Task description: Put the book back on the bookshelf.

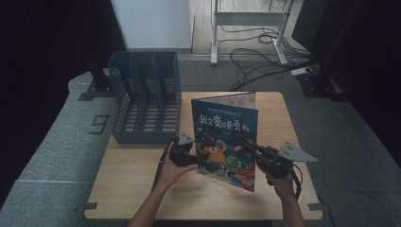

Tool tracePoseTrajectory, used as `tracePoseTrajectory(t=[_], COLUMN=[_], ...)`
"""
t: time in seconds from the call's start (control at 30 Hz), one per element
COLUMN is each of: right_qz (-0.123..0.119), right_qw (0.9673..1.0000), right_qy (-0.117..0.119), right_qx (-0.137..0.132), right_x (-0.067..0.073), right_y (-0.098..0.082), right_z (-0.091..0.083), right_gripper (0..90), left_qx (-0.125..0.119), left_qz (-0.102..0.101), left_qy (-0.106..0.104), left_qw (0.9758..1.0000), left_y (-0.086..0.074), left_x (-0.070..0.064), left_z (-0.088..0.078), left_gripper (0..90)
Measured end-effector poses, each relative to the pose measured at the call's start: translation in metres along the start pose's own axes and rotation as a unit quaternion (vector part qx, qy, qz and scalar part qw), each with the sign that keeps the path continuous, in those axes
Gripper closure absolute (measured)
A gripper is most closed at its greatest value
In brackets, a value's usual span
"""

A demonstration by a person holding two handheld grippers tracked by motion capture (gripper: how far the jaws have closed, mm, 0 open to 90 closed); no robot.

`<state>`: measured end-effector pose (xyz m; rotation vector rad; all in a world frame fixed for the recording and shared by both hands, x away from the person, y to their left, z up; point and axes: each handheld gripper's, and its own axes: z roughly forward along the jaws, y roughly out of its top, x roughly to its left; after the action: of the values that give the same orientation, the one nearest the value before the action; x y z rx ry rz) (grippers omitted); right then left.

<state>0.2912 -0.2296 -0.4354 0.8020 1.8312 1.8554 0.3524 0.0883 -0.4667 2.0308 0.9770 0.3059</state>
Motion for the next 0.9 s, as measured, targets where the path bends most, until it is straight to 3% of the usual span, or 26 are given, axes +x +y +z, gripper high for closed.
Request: tracePoseTrajectory(t=[0.47, 0.9], right_qz=[-0.017, -0.023], right_qw=[0.9998, 0.9997], right_qy=[-0.005, -0.007], right_qx=[0.004, 0.011], right_x=[0.001, 0.000], right_y=[-0.001, -0.002], right_z=[-0.002, -0.003], right_gripper=[78.1, 76.7], left_qx=[-0.018, -0.033], left_qz=[0.019, 0.015], left_qy=[-0.016, -0.030], left_qw=[0.9995, 0.9989], left_y=[0.022, 0.035], left_x=[-0.005, 0.000], left_z=[-0.006, -0.010], left_gripper=[15.4, 15.6])
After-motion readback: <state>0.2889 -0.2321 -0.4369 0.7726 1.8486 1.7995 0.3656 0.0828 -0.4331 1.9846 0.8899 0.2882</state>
